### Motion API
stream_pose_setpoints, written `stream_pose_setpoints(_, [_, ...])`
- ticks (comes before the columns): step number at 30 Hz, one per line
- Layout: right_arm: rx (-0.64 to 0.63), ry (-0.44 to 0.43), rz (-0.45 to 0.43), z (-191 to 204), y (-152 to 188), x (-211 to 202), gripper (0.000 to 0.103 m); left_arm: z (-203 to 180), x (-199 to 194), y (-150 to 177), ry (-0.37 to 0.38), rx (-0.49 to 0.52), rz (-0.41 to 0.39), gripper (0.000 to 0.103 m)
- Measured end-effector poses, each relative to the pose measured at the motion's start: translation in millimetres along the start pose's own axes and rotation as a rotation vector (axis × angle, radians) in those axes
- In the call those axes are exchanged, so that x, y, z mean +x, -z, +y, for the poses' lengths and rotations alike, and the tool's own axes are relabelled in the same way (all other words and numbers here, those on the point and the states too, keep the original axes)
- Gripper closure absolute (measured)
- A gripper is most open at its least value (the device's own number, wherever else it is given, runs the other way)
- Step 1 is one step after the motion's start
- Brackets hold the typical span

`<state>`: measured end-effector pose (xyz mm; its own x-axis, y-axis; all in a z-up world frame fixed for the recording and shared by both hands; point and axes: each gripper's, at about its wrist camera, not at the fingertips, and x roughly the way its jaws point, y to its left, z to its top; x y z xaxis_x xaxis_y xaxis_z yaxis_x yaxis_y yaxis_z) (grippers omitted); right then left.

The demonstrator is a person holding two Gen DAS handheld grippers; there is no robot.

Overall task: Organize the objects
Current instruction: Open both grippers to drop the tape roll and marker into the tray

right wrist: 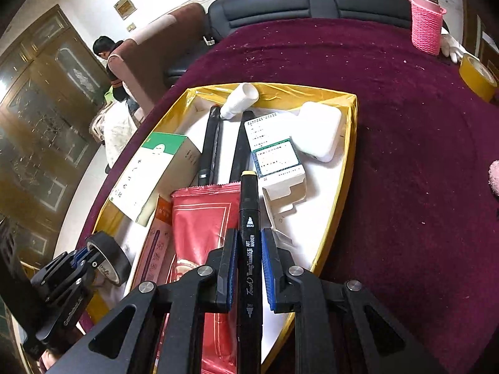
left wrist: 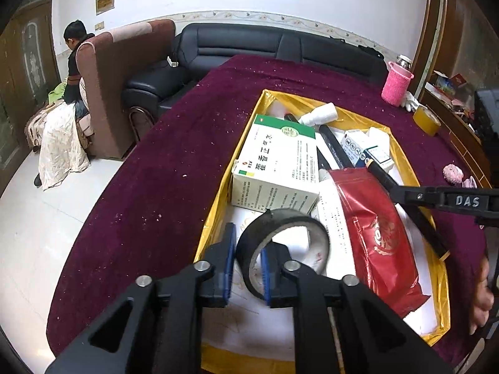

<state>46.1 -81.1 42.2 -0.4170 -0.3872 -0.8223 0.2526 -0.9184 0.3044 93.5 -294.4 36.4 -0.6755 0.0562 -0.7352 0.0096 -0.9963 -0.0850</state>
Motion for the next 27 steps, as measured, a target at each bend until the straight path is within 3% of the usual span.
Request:
stream_pose_setpoints(5, [0.015,0.033,0.011,3,3,6,0.086,-2,-14,-1,0.038,-0.012,-0.029,0.048])
stream_pose_setpoints(8, [0.023,0.051,0.009,2,4,8,0.086,-8,-31,-2,0.005,0.008,-0.093,0.022])
stream_pose_setpoints(12, [0.013,0.063,0.012,5,7,5,0.084,-10,-53,-4,-0.038,0.02,-0.165,0.016])
stream_pose_setpoints(18, [-0.048,0.102,-0.039,16,18,-11,0.072,-3,-57,-7,-0.075,-0.025,-0.169,0.012])
stream_pose_setpoints(20, [-0.073,0.103,-0.064,19,21,-19,0.051,3,-60,-7,-0.085,-0.052,-0.171,0.012])
stream_pose_setpoints(21, [-0.087,0.102,-0.083,22,23,-24,0.046,5,-62,-6,-0.091,-0.066,-0.175,0.012])
stream_pose_setpoints(27, [-0.19,0.163,-0.192,37,35,-53,0.032,17,-73,-1,-0.12,-0.129,-0.197,0.011])
